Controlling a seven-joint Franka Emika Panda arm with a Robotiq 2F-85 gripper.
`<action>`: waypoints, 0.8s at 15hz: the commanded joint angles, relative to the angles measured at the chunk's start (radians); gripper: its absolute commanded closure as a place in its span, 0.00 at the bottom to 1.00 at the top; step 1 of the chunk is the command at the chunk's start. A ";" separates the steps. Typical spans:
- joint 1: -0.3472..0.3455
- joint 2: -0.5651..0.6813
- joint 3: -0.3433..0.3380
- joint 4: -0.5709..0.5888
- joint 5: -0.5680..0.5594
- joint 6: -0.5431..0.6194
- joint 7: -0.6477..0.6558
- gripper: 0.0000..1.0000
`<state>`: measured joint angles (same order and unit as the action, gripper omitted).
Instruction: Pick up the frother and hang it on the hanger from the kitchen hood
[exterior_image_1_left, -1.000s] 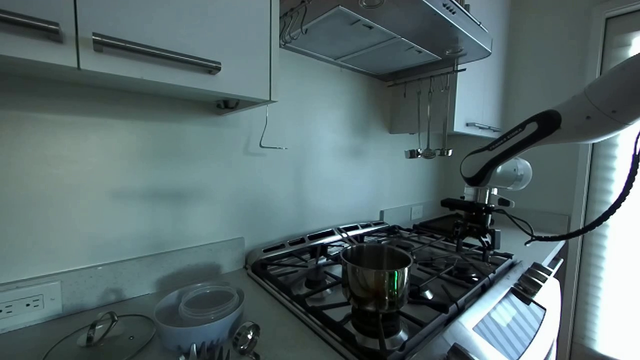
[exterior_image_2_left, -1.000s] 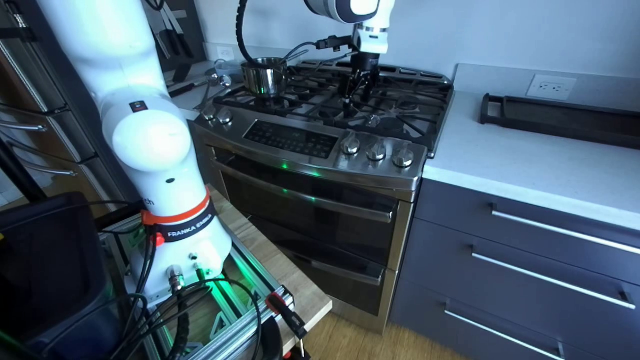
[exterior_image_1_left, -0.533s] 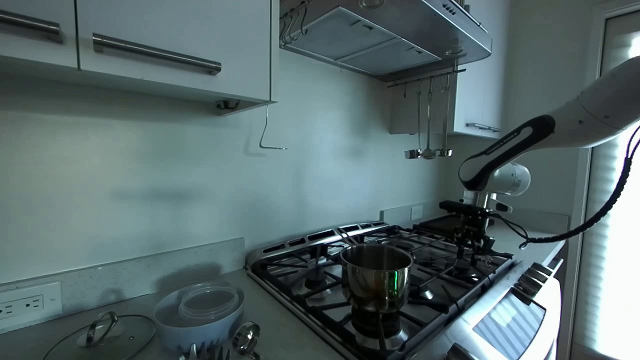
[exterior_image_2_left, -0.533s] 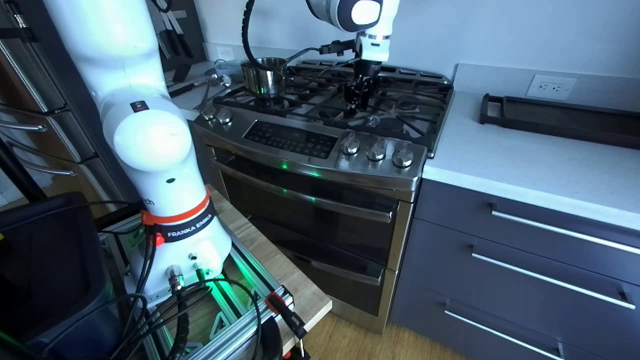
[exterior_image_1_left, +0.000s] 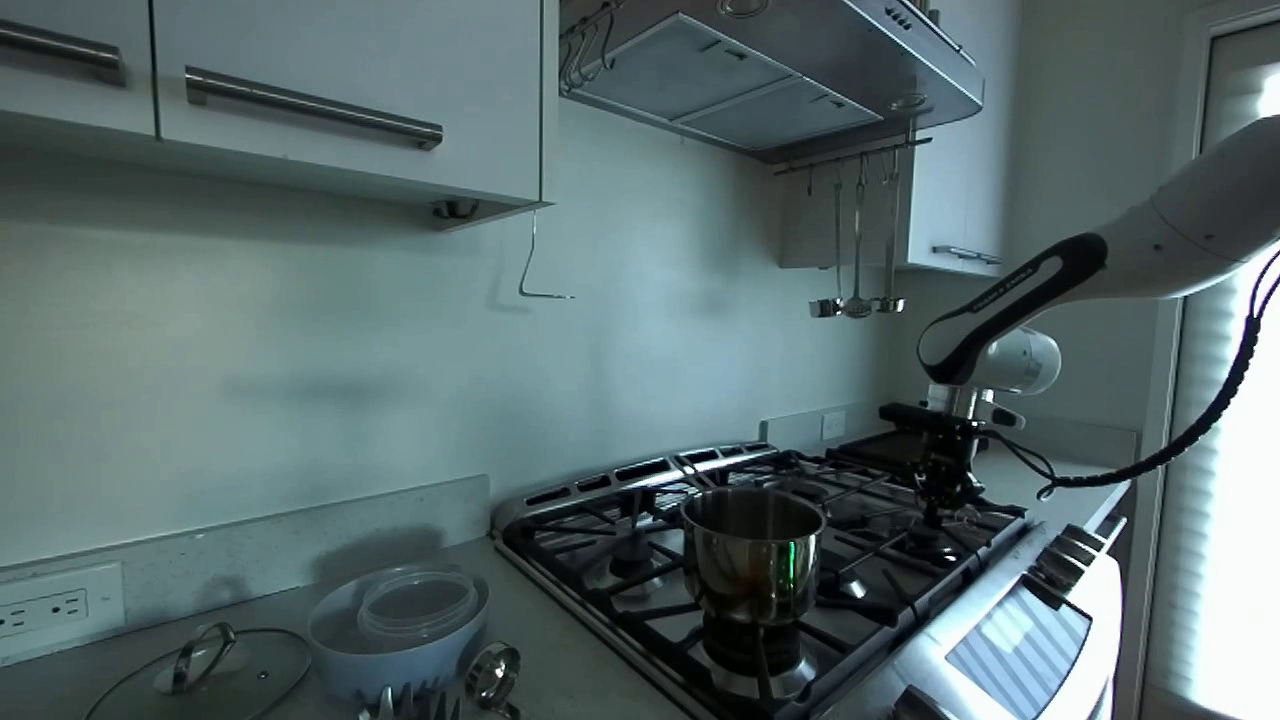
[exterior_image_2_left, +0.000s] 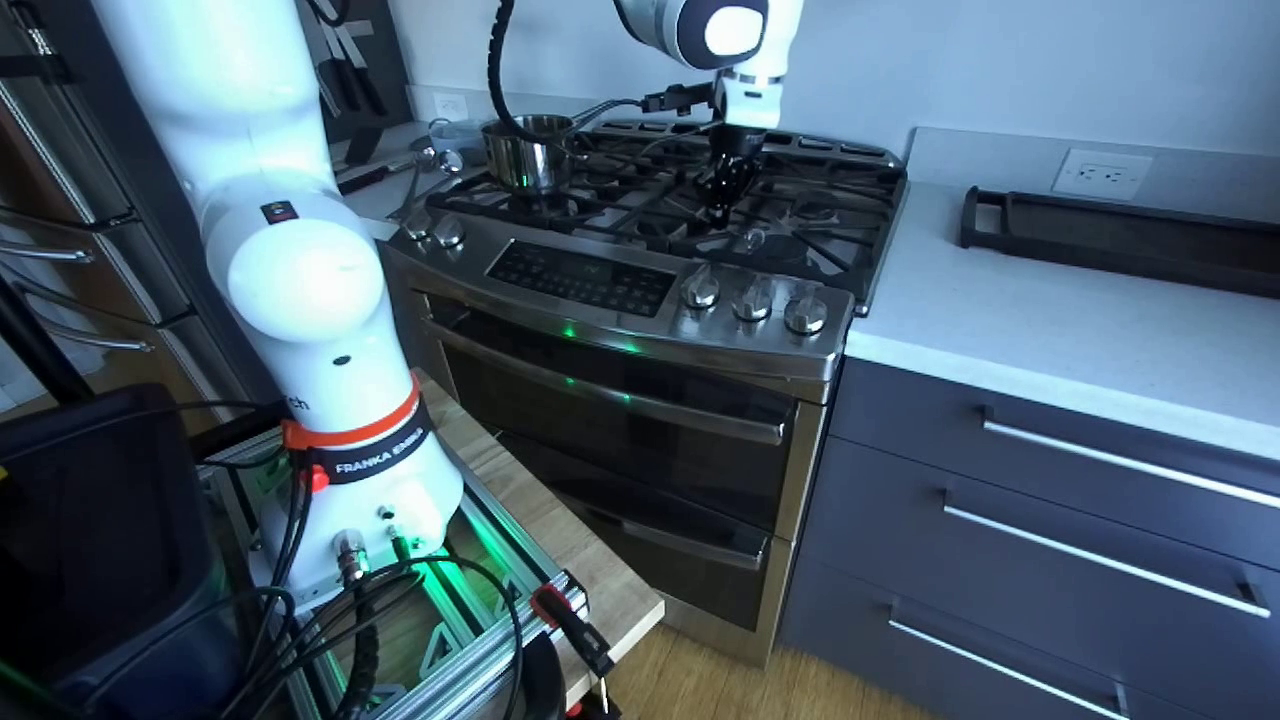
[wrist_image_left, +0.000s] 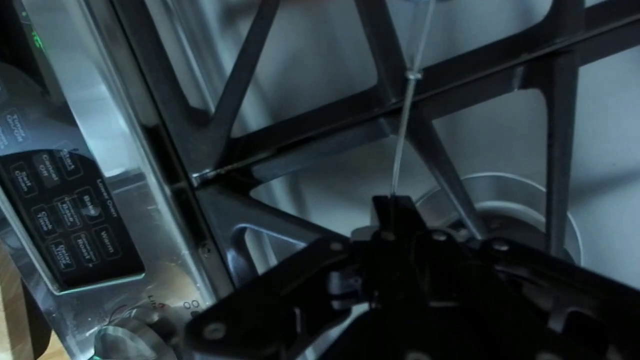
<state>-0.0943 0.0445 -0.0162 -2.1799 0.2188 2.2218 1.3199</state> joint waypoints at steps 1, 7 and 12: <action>0.016 0.007 -0.018 -0.007 0.018 0.022 0.008 0.99; 0.014 0.002 -0.021 -0.009 0.043 0.023 -0.006 0.99; 0.009 -0.018 -0.028 -0.011 0.134 0.026 -0.041 0.99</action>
<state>-0.0928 0.0431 -0.0274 -2.1782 0.2928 2.2339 1.3092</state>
